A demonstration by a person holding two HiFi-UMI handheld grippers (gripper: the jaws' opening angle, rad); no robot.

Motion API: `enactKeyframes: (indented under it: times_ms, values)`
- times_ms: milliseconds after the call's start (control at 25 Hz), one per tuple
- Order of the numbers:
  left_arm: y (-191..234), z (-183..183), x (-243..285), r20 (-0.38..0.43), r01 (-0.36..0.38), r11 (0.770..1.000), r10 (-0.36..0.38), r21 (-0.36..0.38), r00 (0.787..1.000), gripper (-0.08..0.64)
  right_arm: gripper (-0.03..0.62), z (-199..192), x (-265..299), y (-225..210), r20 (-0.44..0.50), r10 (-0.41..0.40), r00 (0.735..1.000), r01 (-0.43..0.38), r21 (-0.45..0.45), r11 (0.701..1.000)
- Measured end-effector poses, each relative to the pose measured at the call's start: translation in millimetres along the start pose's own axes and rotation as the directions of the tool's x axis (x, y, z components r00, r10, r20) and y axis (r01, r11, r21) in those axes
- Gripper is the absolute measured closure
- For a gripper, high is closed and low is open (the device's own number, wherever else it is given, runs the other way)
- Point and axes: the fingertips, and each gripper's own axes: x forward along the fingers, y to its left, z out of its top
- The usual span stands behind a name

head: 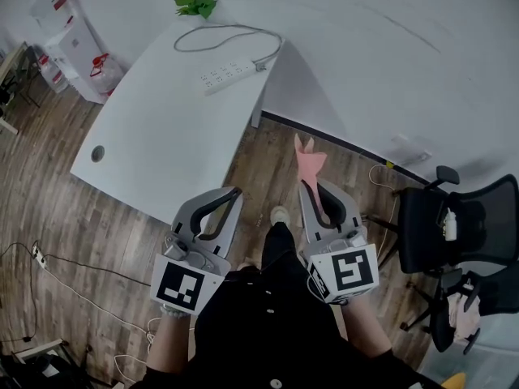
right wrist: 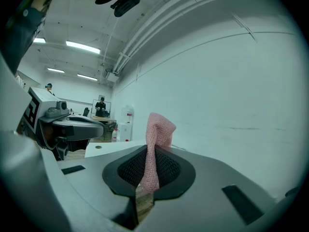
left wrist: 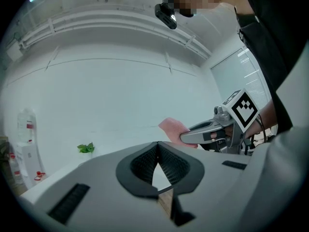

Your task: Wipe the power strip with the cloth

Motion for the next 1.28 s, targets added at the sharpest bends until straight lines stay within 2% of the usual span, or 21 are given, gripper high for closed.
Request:
enactKeyframes:
  times_ms: [120, 280, 640, 1040, 1280]
  values:
    - [7, 0, 14, 0.004, -0.012, 1.0, 0.012, 0.018, 1.0, 0.546, 0.538, -4, 19, -11, -0.002, 0.023, 1.0, -0.023, 0.001, 1.0]
    - [24, -3, 35, -0.008, -0.049, 0.999, 0.049, 0.004, 0.999, 0.546, 0.538, -4, 46, -27, -0.005, 0.061, 0.998, -0.061, -0.006, 0.998]
    - [63, -6, 105, -0.054, -0.155, 0.988, 0.155, -0.003, 0.986, 0.546, 0.538, -5, 115, -95, -0.012, 0.144, 0.99, -0.144, -0.007, 0.99]
    - [89, 0, 175, -0.06, -0.264, 0.964, 0.264, -0.001, 0.963, 0.546, 0.538, -2, 177, -158, -0.002, 0.237, 0.971, -0.237, -0.02, 0.971]
    - [103, 6, 205, -0.055, -0.349, 0.937, 0.348, 0.0, 0.936, 0.546, 0.538, 2, 204, -183, 0.011, 0.308, 0.951, -0.308, -0.04, 0.951]
